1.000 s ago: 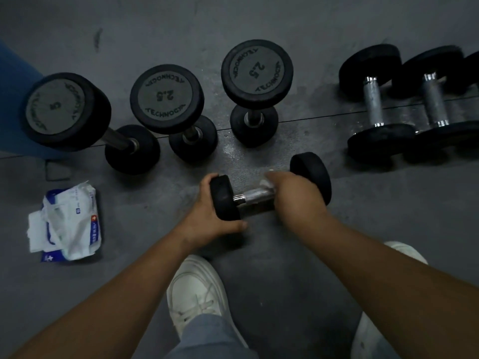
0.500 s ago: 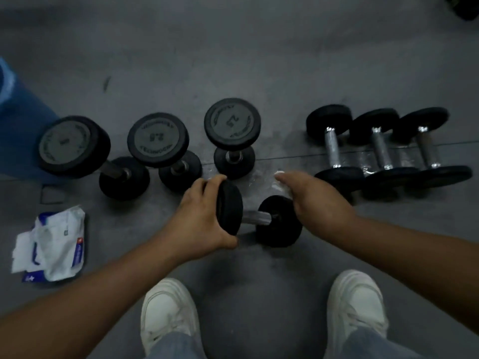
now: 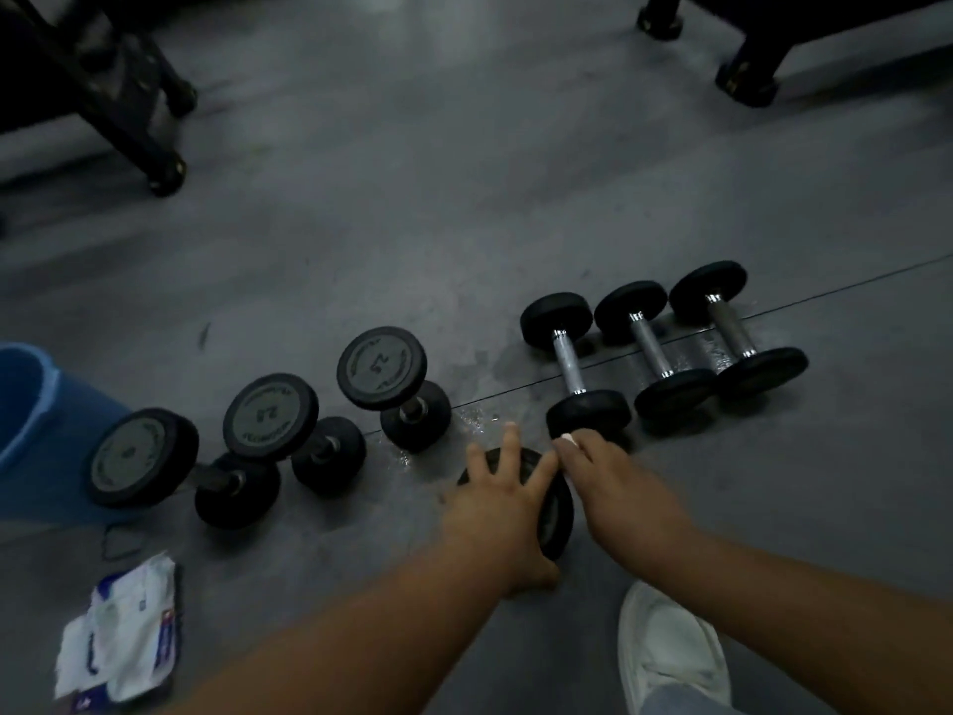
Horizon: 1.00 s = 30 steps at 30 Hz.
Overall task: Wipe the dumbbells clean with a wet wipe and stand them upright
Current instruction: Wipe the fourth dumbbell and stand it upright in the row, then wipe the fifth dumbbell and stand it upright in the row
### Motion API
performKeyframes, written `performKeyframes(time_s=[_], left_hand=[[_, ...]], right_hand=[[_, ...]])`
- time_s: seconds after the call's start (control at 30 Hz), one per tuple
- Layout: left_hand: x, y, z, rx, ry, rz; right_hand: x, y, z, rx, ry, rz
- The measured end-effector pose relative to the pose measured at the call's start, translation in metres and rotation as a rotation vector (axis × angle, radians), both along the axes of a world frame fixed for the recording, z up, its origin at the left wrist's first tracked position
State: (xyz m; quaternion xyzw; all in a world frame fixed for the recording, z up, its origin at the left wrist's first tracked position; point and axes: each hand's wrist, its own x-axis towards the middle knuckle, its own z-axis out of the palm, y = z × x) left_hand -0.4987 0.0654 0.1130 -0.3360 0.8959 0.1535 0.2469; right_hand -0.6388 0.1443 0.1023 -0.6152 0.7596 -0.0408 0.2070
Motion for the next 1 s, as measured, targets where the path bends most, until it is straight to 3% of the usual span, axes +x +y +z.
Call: performKeyframes(time_s=[0.3, 0.47, 0.7, 1.0], left_hand=[[0.009, -0.023, 0.003, -0.003, 0.040, 0.003], [-0.021, -0.069, 0.024, 0.008, 0.017, 0.055], [-0.065, -0.138, 0.042, -0.134, 0.048, 0.013], [-0.088, -0.189, 0.016, -0.131, 0.057, 0.051]], right_hand=[[-0.019, -0.013, -0.023, -0.023, -0.007, -0.074], [-0.040, -0.040, -0.030, -0.142, -0.008, -0.156], [-0.092, -0.086, -0.017, -0.283, 0.021, -0.255], [-0.106, -0.109, -0.042, -0.189, -0.004, -0.246]])
